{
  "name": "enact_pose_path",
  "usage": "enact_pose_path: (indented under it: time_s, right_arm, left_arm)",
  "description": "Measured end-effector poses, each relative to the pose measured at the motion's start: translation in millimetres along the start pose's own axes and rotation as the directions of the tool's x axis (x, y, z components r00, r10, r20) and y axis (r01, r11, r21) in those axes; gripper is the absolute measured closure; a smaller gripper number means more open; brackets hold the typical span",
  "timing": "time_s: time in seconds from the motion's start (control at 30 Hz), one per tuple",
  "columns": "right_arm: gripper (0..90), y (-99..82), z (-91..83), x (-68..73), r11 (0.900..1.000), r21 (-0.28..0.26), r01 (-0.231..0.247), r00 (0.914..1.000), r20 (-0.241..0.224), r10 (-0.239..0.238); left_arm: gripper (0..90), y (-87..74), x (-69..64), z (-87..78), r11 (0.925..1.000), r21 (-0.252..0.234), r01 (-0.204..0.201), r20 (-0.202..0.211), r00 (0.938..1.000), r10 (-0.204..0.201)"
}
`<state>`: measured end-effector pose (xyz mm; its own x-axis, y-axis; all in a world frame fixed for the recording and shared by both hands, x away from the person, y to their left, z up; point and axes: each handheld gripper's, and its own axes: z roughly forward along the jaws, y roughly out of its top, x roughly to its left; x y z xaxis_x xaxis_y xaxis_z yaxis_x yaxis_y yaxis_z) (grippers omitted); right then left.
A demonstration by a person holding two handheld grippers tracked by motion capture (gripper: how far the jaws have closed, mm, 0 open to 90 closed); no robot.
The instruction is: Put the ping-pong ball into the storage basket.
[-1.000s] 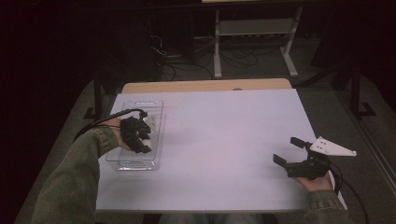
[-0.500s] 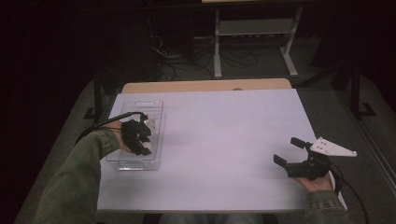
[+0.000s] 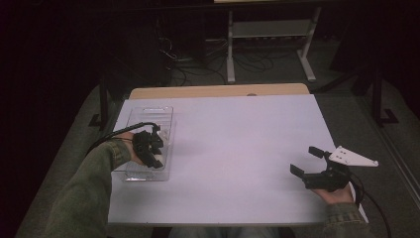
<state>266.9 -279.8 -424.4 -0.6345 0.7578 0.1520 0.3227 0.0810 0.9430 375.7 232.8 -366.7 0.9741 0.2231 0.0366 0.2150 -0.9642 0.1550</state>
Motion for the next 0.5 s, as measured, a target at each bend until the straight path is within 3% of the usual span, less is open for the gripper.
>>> enact_pose_path:
  time_s: [0.5]
  right_arm:
    - [0.0,-0.6,0.5,0.2,1.0,0.006,0.0,1.0,0.001,0.0]
  left_arm:
    - [50.8,-1.9,1.5,11.0,0.9998,0.015,0.009,0.02,0.9998,-0.01]
